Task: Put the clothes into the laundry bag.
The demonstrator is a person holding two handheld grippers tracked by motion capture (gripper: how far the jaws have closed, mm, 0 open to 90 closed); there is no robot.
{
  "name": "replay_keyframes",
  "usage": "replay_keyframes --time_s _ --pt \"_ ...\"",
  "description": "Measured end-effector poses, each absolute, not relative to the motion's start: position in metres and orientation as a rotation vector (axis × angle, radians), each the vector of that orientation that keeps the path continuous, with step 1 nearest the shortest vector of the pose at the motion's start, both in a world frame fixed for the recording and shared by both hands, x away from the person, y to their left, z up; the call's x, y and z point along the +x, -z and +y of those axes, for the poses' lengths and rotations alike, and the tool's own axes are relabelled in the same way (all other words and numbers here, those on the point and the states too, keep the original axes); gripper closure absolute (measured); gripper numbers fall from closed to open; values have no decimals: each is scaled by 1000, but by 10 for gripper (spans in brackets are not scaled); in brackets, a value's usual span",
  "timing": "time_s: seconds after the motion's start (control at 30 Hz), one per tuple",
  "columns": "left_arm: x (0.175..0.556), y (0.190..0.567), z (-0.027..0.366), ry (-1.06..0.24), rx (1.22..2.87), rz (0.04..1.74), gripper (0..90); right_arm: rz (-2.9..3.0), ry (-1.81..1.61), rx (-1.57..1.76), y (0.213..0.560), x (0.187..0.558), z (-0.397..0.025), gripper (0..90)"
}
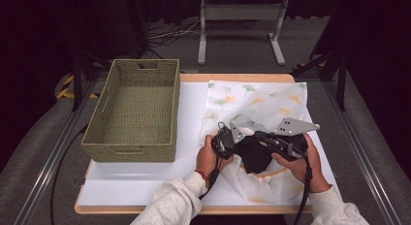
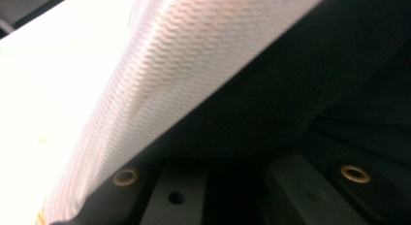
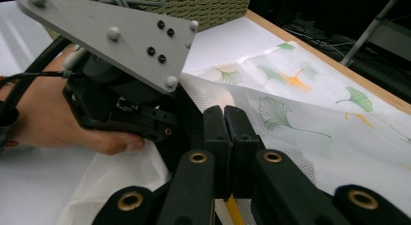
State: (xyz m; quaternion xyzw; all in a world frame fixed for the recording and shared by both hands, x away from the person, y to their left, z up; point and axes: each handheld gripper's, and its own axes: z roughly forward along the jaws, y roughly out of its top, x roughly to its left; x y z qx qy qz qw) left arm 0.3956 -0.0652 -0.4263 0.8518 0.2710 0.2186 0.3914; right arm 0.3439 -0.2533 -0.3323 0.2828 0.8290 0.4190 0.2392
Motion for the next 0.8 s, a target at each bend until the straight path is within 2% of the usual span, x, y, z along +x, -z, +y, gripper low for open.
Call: replay_keyframes --time_s 0.33,0.4,0.67,0.8 --pt "364 412 -67 -393 2111 520 897 2273 -1142 775 333 345 -253 893" --pt "355 411 -73 -318 2106 469 896 2275 -1144 775 333 345 -253 893" --pt "337 413 -81 -226 2104 400 897 2277 -1141 769 333 345 -251 893" --pt "341 424 -92 -252 2166 421 897 2280 -1144 765 332 344 -251 893"
